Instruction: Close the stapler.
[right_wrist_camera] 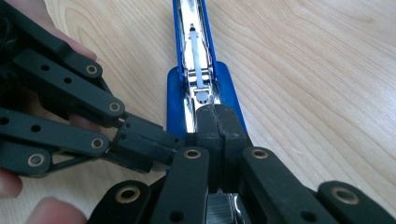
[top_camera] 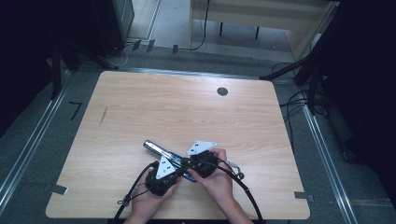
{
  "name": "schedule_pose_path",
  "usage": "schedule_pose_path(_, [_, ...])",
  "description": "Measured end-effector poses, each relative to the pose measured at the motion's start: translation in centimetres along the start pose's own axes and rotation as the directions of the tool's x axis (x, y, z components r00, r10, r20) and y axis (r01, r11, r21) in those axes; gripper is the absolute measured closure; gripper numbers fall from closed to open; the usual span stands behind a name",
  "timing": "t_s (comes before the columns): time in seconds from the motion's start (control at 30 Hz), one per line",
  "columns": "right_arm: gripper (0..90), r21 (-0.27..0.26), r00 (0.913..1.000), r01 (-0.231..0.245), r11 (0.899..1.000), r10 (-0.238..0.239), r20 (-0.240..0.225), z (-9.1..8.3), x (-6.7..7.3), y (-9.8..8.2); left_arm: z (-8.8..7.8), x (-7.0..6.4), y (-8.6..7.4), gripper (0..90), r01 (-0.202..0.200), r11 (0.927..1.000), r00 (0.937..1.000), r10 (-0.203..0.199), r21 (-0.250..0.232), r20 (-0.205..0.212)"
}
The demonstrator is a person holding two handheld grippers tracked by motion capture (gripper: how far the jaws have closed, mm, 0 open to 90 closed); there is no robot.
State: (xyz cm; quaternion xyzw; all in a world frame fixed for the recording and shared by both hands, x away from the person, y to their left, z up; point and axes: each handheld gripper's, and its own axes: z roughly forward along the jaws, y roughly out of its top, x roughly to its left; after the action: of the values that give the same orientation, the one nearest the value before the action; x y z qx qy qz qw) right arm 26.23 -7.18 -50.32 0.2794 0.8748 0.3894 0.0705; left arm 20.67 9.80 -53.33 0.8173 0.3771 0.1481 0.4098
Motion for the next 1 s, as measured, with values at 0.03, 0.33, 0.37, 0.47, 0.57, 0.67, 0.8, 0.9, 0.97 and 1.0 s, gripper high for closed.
schedule_pose_path(0.03, [90.0, 0.004, 1.0000, -0.002, 1.000, 0.002, 0.001, -0.1, 0.0, 0.0, 0.0, 0.0, 0.0, 90.0, 0.003, 1.0000, 1.0000, -0.003, -0.001, 0.000])
schedule_pose_path(0.33, [90.0, 0.021, 1.0000, 0.007, 1.000, -0.007, 0.002, -1.0, -0.4, -0.2, -0.3, 0.7, -0.2, 90.0, 0.044, 0.9990, 0.9990, -0.044, -0.006, 0.008])
schedule_pose_path(0.37, [90.0, 0.021, 1.0000, 0.009, 1.000, -0.009, 0.004, -1.0, -0.4, -0.2, -0.4, 0.8, -0.2, 90.0, 0.053, 0.9986, 0.9986, -0.053, -0.007, 0.009])
schedule_pose_path(0.47, [90.0, 0.028, 0.9999, 0.013, 1.000, -0.013, -0.005, -1.1, -0.4, -0.2, -0.8, 1.3, -0.3, 90.0, 0.081, 0.9966, 0.9966, -0.081, -0.018, 0.013])
schedule_pose_path(0.57, [90.0, 0.033, 0.9998, 0.022, 0.999, -0.022, 0.001, -1.1, -0.3, -0.2, -1.1, 1.9, -0.4, 90.0, 0.112, 0.9935, 0.9935, -0.112, -0.022, 0.021])
schedule_pose_path(0.67, [90.0, 0.030, 0.9998, 0.018, 0.999, -0.018, 0.010, -1.2, -0.3, -0.2, -1.7, 2.7, -0.6, 90.0, 0.103, 0.9944, 0.9945, -0.103, -0.025, -0.017])
schedule_pose_path(0.8, [90.0, 0.009, 0.9998, 0.016, 1.000, -0.016, 0.011, -1.1, -0.1, 0.0, -2.8, 4.6, -0.8, 90.0, 0.172, 0.9838, 0.9840, -0.174, -0.049, -0.038])
schedule_pose_path(0.9, [90.0, 0.006, 0.9994, 0.030, 1.000, -0.030, 0.018, -0.9, 0.1, 0.0, -3.6, 6.2, -1.1, 90.0, 0.241, 0.9685, 0.9687, -0.244, -0.063, -0.046])
schedule_pose_path(0.97, [90.0, 0.008, 0.9991, 0.037, 0.999, -0.037, 0.022, -0.5, 0.2, -0.1, -3.9, 7.0, -1.3, 90.0, 0.259, 0.9638, 0.9631, -0.263, -0.064, -0.059])
schedule_pose_path(1.0, [90.0, 0.014, 0.9991, 0.037, 0.999, -0.037, 0.021, -0.5, 0.2, -0.1, -4.0, 7.4, -1.4, 90.0, 0.271, 0.9605, 0.9593, -0.275, -0.065, -0.065])
